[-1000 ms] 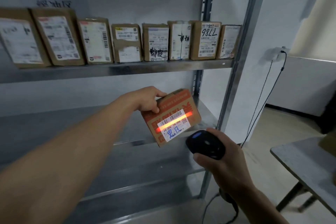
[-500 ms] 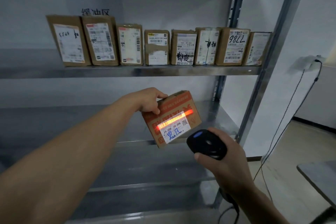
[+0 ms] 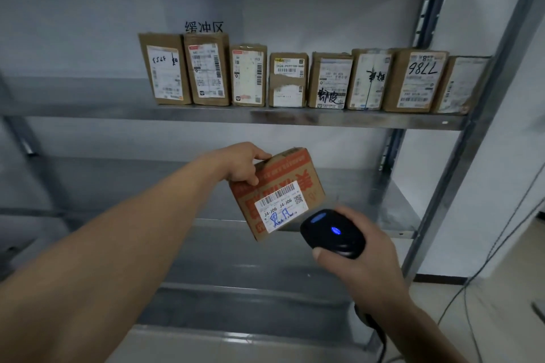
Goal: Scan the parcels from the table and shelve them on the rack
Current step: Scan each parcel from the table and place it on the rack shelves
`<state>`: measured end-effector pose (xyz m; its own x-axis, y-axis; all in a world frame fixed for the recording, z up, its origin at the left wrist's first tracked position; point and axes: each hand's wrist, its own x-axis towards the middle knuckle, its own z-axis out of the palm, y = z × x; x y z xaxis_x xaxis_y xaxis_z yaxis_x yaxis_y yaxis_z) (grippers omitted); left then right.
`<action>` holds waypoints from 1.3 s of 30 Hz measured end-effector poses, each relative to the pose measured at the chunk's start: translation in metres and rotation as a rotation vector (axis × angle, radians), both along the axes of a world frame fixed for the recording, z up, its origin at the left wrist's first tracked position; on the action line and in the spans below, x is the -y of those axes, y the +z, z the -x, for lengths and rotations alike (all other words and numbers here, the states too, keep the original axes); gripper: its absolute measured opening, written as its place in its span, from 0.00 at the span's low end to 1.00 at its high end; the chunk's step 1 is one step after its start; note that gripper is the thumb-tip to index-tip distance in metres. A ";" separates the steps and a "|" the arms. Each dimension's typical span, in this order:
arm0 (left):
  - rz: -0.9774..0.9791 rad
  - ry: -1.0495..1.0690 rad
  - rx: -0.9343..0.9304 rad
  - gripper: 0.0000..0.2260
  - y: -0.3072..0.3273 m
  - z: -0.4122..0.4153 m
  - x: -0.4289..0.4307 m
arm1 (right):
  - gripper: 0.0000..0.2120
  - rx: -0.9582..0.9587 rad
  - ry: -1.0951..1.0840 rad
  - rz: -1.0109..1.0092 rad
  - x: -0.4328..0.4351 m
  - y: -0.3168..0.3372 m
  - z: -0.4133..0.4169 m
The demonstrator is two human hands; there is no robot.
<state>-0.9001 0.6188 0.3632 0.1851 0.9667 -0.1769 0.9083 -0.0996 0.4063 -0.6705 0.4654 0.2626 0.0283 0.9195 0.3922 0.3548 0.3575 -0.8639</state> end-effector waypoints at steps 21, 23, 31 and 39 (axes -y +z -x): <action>-0.254 0.291 0.831 0.28 0.019 0.187 0.035 | 0.37 -0.249 0.260 -0.126 -0.052 0.033 0.114; -0.291 0.304 0.888 0.29 0.021 0.218 0.028 | 0.37 -0.249 0.272 -0.135 -0.064 0.042 0.144; -0.346 0.221 1.011 0.27 0.037 0.353 -0.032 | 0.35 -0.260 0.227 -0.196 -0.118 0.063 0.281; -0.341 0.186 0.995 0.28 0.064 0.436 -0.111 | 0.37 -0.248 0.139 -0.223 -0.161 0.078 0.375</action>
